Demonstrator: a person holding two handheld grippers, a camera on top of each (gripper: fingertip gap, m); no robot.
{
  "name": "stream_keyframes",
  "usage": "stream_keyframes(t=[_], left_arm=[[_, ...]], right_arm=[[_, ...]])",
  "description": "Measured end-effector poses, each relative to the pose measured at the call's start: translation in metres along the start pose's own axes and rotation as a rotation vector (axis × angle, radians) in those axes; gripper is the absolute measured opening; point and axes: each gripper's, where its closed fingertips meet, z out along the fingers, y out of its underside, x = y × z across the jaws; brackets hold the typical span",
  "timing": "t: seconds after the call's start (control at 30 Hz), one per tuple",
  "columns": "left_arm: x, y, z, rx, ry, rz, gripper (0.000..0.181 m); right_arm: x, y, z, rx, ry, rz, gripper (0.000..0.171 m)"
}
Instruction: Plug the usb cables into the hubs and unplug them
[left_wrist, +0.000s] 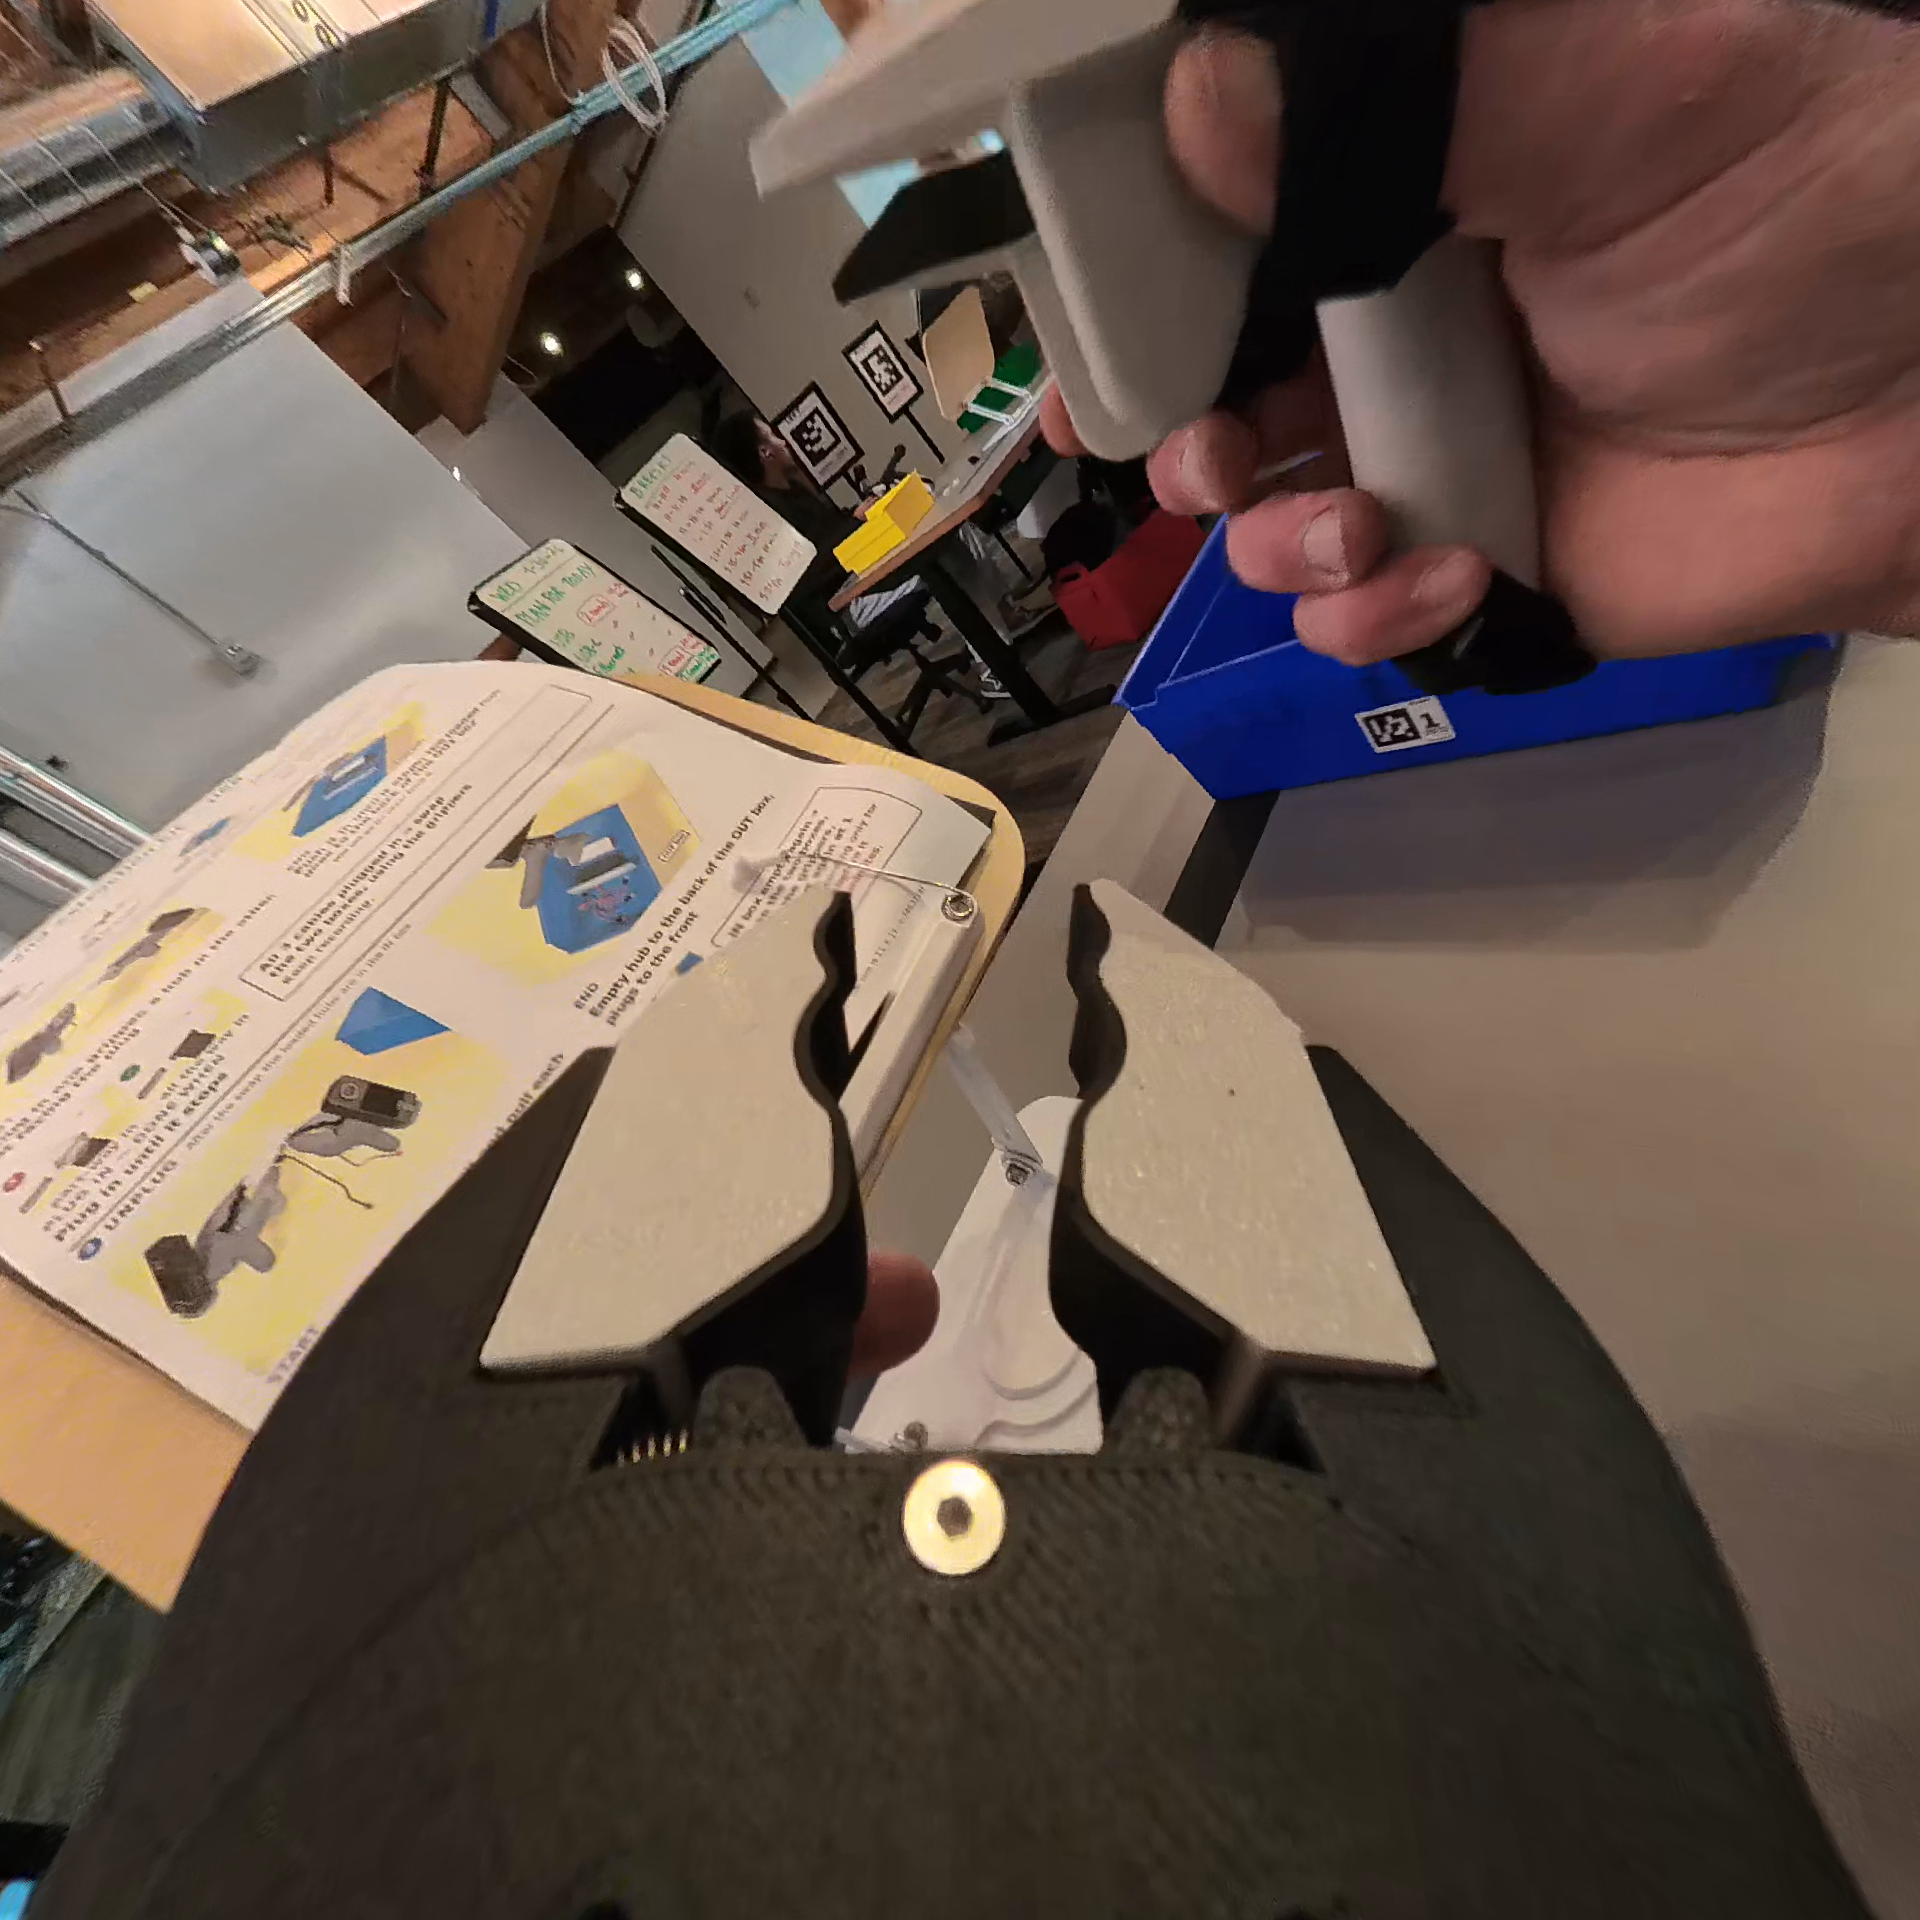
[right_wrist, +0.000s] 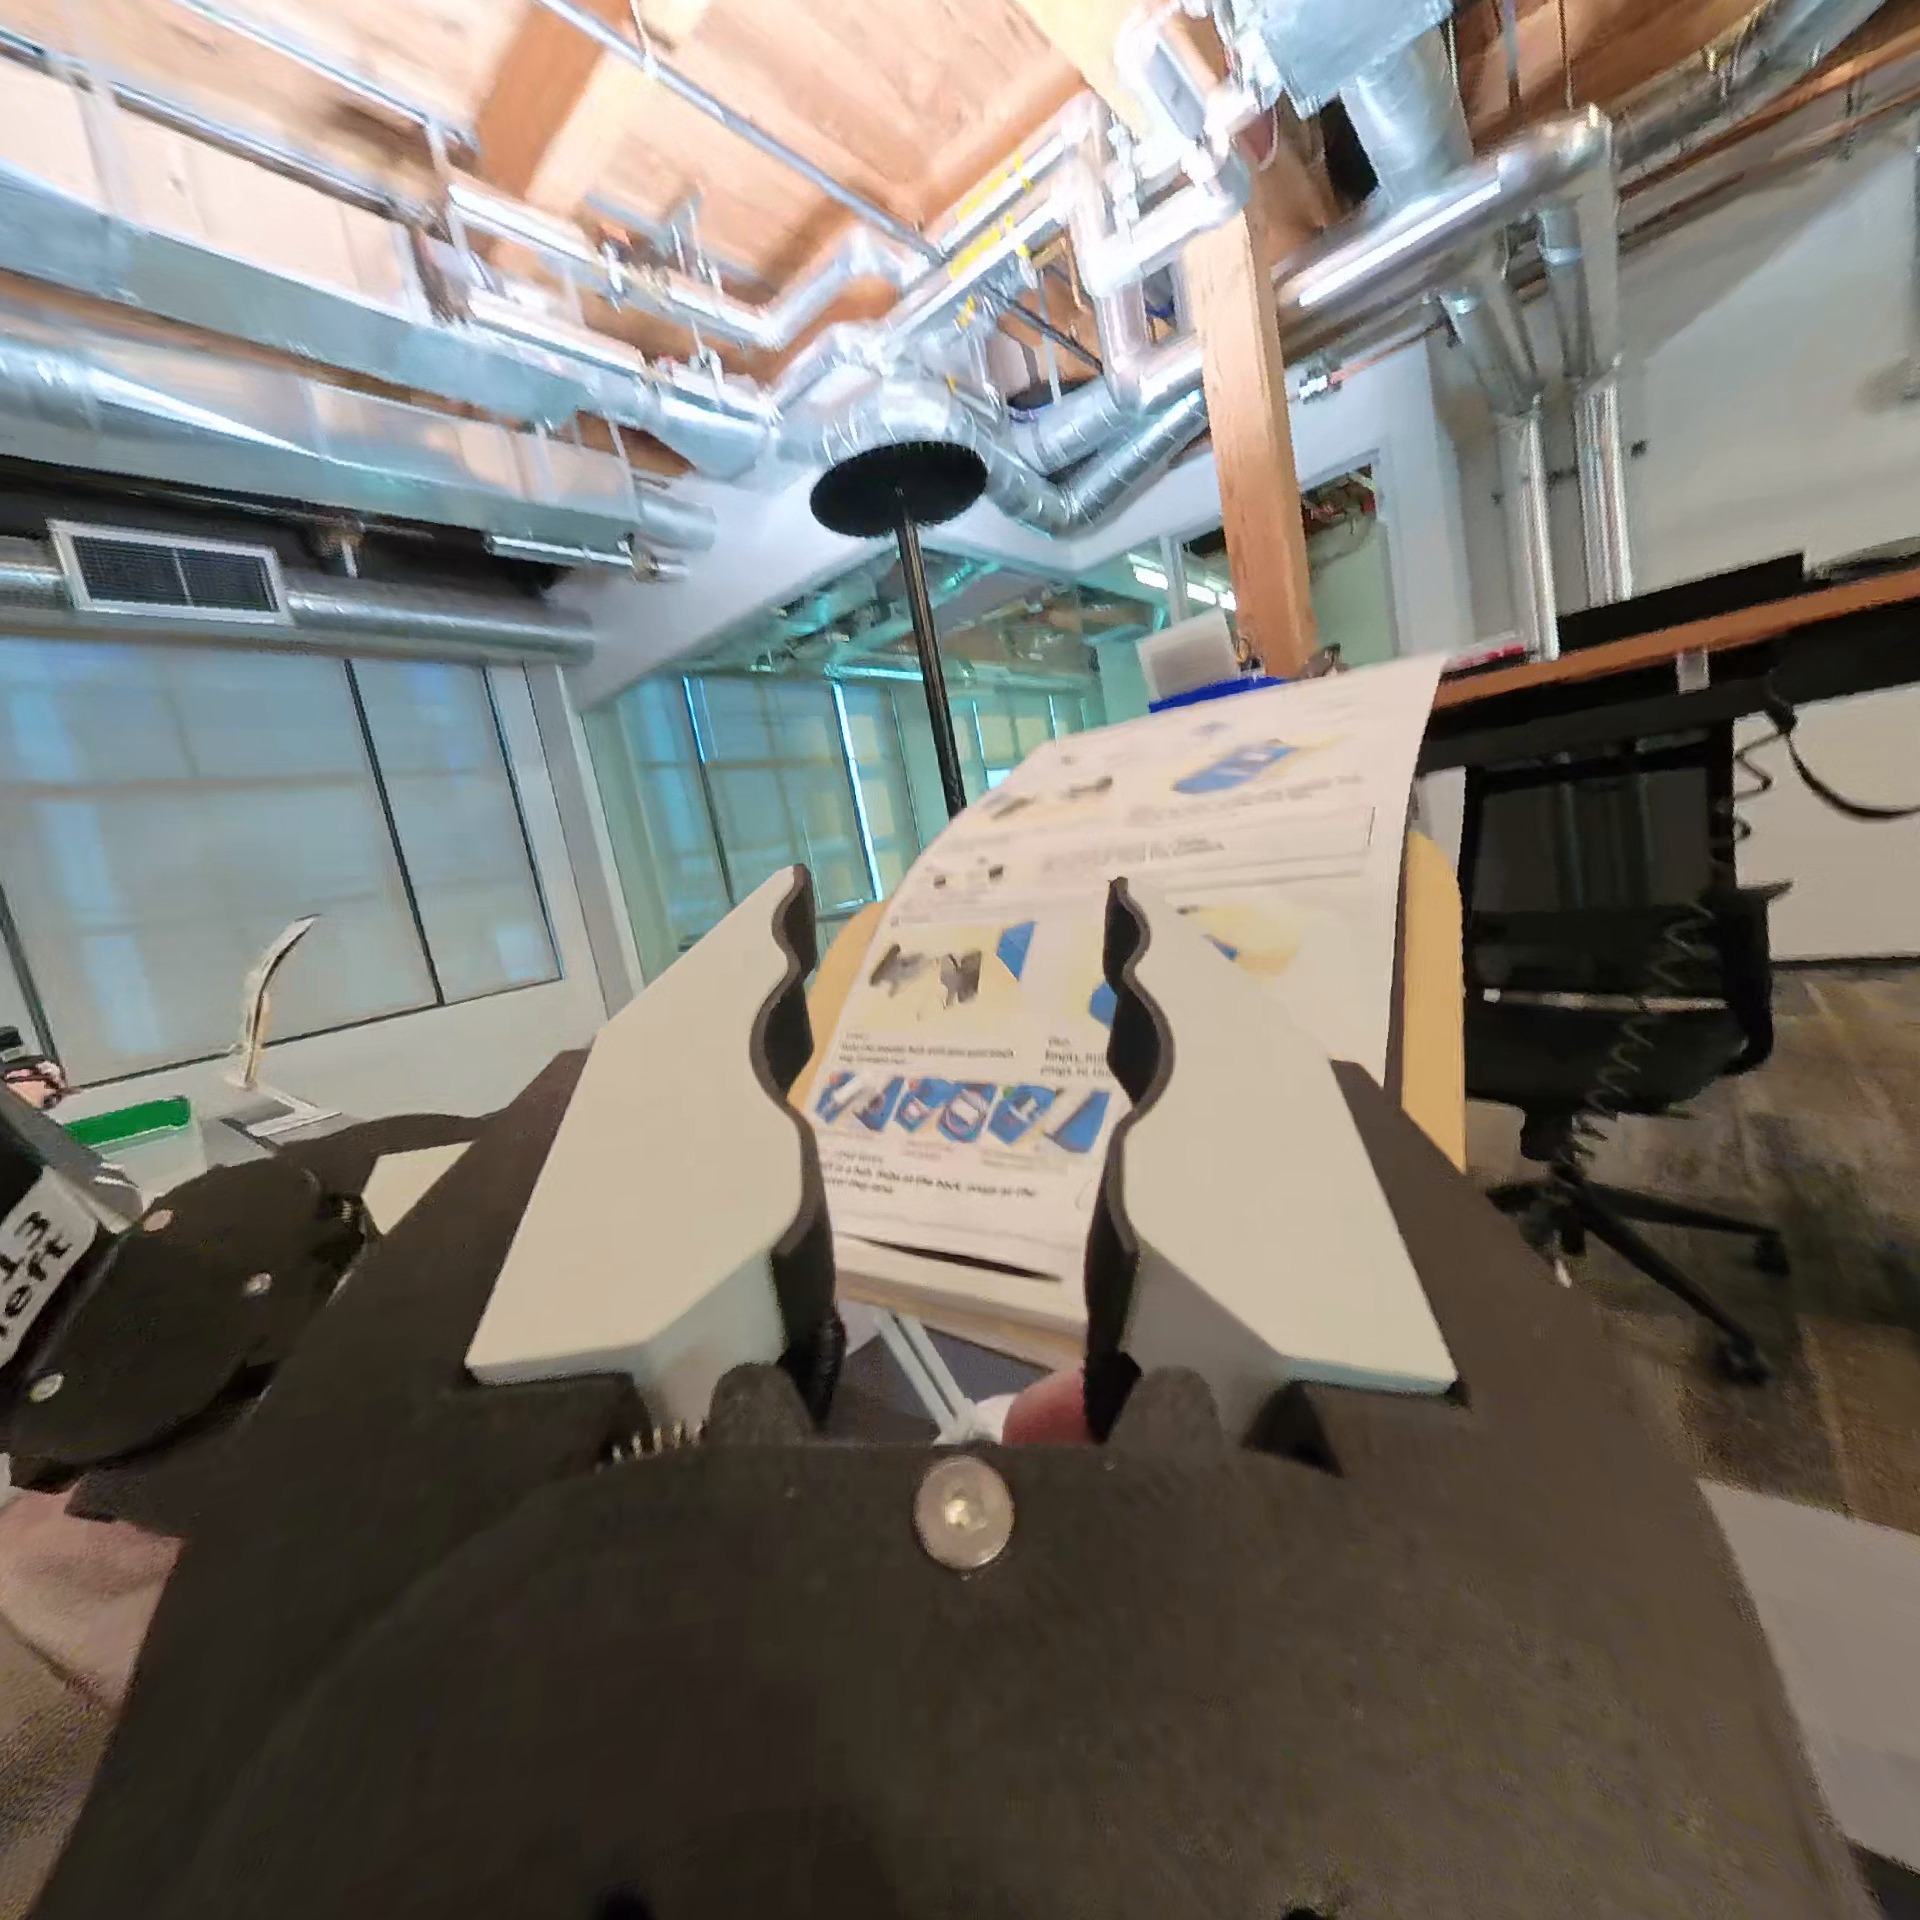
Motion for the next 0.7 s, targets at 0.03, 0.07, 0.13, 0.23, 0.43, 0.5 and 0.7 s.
stream_keyframes(t=[0.03, 0.07, 0.13, 0.23, 0.43, 0.5, 0.7], left_arm=[[0.001, 0.003, 0.001, -0.005, 0.002, -0.002, 0.039], [0.001, 0.006, 0.002, -0.014, 0.003, -0.003, 0.039], [-0.001, 0.011, 0.003, -0.027, -0.009, -0.009, 0.039], [-0.005, 0.017, 0.002, -0.039, -0.023, -0.039, 0.039], [-0.015, 0.026, -0.005, -0.055, -0.057, -0.071, 0.039], [-0.018, 0.027, -0.008, -0.047, -0.063, -0.085, 0.039], [-0.018, 0.037, -0.005, -0.071, -0.062, -0.085, 0.039]], right_arm=[[0.004, 0.006, 0.001, -0.015, 0.005, 0.017, 0.056], [0.007, 0.008, 0.002, -0.017, 0.009, 0.036, 0.056], [0.01, -0.002, 0.008, -0.006, 0.023, 0.039, 0.056], [-0.002, -0.041, 0.026, 0.07, -0.011, 0.06, 0.058], [-0.007, -0.058, 0.036, 0.223, -0.022, 0.106, 0.056], [0.0, -0.039, 0.034, 0.22, -0.003, 0.141, 0.055], [0.01, 0.002, 0.035, 0.12, 0.012, 0.095, 0.054]])
